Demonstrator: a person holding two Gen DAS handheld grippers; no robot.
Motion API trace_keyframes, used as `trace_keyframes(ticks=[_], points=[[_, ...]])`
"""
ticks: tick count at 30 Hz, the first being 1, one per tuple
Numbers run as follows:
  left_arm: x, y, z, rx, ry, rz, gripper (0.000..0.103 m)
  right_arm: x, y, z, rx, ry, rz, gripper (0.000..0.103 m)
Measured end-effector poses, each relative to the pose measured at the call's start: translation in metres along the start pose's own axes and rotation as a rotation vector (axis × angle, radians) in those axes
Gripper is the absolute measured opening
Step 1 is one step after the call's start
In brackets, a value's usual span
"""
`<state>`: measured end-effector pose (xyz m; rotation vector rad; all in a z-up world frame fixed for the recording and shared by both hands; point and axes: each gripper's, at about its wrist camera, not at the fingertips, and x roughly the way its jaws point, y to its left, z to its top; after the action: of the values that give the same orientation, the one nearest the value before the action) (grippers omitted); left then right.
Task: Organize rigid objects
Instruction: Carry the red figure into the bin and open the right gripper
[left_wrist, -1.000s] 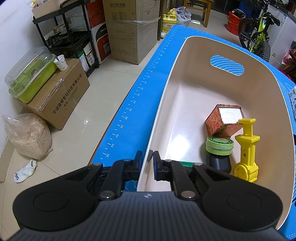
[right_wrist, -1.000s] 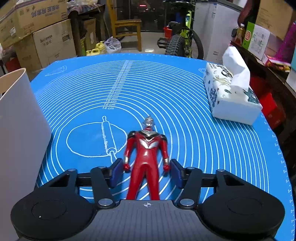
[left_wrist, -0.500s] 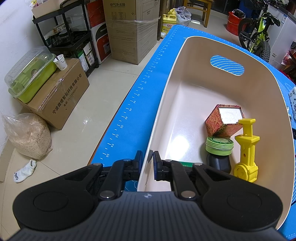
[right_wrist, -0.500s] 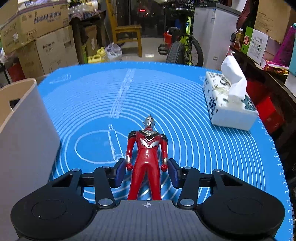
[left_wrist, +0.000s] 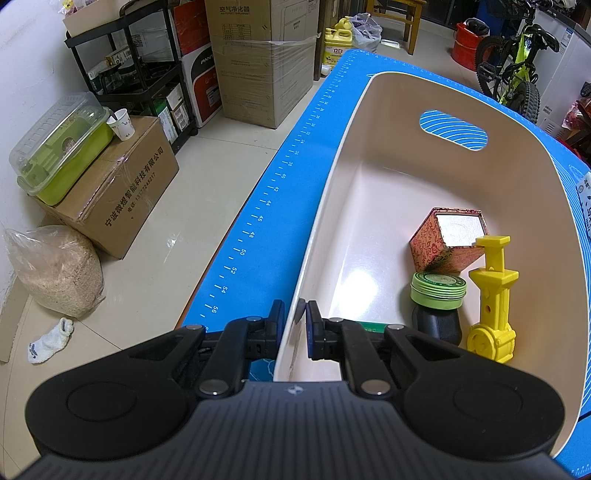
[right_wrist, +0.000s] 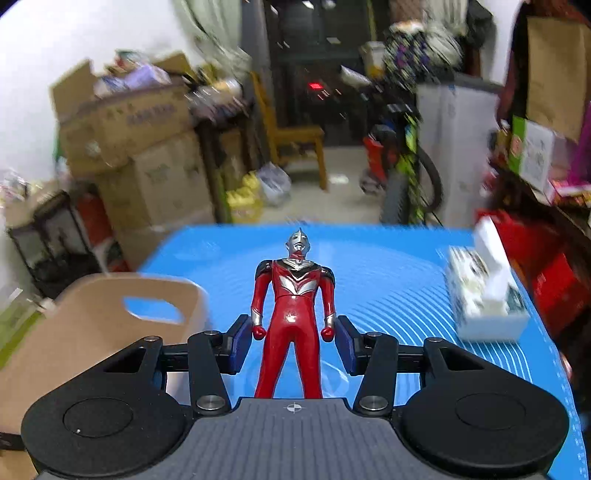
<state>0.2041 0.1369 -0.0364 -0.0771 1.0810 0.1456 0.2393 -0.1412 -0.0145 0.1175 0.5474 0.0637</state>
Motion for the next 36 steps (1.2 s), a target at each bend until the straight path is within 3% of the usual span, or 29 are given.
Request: trace_keyframes(ticks=[8, 17, 30, 36], points=[[0.000, 0.000, 0.000, 0.000, 0.000, 0.000, 0.014, -0.022, 0.063, 0.004, -0.129, -0.019, 0.186, 0.054], [0.000, 0.000, 0.000, 0.000, 0.000, 0.000, 0.014, -0.012, 0.117, -0.025, -0.238, 0.149, 0.300, 0.055], [0.000, 0.000, 0.001, -0.001, 0.000, 0.000, 0.014, 0.013, 0.154, -0.065, -0.371, 0.386, 0.261, 0.056], [0.000, 0.001, 0.002, 0.000, 0.000, 0.002, 0.014, 0.019, 0.156, -0.067, -0.370, 0.422, 0.253, 0.056]])
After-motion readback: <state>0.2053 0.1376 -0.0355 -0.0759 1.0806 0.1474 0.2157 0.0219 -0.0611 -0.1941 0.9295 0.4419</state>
